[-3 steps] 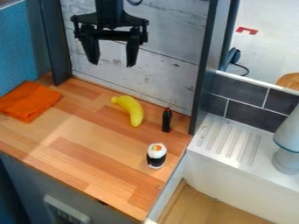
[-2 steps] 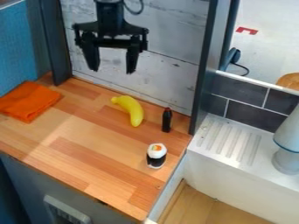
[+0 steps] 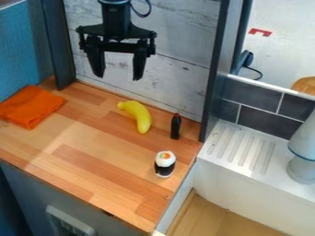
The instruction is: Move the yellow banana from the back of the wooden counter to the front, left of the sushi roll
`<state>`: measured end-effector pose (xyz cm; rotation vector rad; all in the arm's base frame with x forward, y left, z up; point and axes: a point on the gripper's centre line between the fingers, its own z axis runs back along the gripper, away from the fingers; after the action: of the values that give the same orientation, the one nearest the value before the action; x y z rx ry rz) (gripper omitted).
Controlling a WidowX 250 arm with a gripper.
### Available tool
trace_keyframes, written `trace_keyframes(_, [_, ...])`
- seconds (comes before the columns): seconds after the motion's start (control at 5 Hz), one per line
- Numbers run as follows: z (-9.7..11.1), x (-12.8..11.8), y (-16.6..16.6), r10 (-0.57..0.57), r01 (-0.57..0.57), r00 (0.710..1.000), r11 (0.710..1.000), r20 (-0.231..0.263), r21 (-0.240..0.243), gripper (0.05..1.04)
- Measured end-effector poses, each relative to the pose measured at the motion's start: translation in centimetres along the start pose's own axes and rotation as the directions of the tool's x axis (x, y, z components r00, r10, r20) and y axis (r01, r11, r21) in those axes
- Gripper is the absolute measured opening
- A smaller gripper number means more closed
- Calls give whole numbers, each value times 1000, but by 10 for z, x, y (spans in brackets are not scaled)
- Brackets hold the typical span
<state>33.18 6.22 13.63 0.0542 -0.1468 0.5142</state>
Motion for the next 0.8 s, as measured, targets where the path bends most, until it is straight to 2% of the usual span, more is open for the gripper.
trace_keyframes(0.2, [-22,12,-6,53,-53,999,999,-8,4,1001])
trace_keyframes(0.6, [-59,59,-15,150,-150,988,989,19,-4,1001])
trace_keyframes(0.8, [-77,72,-21,170,-170,985,985,21,-19,1001])
